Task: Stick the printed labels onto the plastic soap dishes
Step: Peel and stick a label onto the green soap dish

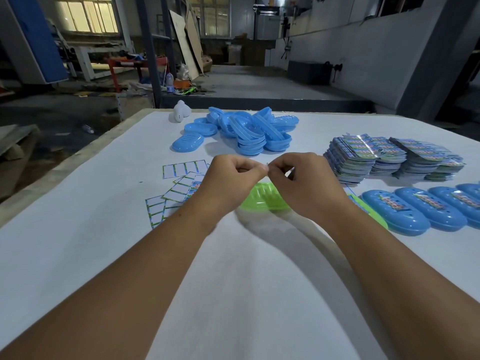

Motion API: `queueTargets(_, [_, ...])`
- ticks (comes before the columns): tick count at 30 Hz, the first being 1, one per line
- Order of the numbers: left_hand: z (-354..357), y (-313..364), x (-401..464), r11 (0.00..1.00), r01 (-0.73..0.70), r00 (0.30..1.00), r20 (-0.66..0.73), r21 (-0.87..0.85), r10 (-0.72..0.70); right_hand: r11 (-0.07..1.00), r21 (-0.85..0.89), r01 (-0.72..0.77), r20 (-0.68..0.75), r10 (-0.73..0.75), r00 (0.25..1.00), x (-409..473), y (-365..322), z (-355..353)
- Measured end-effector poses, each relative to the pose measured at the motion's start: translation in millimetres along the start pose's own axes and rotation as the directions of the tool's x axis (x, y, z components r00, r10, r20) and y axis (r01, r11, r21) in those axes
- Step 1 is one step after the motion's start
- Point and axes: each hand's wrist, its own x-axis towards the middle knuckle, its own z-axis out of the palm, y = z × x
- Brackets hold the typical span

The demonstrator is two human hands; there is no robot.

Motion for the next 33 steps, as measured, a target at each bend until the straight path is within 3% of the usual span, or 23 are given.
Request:
queueTargets(8, [-4.3,1.4,1.7,0.995,0.054,0.998,-0.04,-0.087,-0.058,0.997,0.039,0.064,0.023,-0.065,0.998,-0.9,1.2,2.3])
queueTargets(15, [-3.2,1.7,4.0,0.993,0.076,0.996,-0.045,-0.091,-0.08,0.99,-0.048,-0.135,-0.056,0.132,0.99,6.1,6.3,-1.7])
queueTargets(20, [-3.1,2.2,2.7,0.991,0.087,0.996,-0.018,-0.098,-0.089,0.982,-0.021,-0.185,-0.063,0.183,0.981,5.8,6.0,-4.0])
queueTargets(29, [-6.0,0.7,5.1,0.988,0.143,0.988,-0.044,-0.053,-0.145,0.927,0.231,-0.295,0.04,0.293,0.955,8.5,6.3,-12.0])
queueTargets(33, [-7.3,-2.8,3.4,0.986,0.167,0.986,-0.018,0.018,-0.166,0.93,0.178,-0.322,0.133,0.301,0.944,7.9,10.1,-15.2])
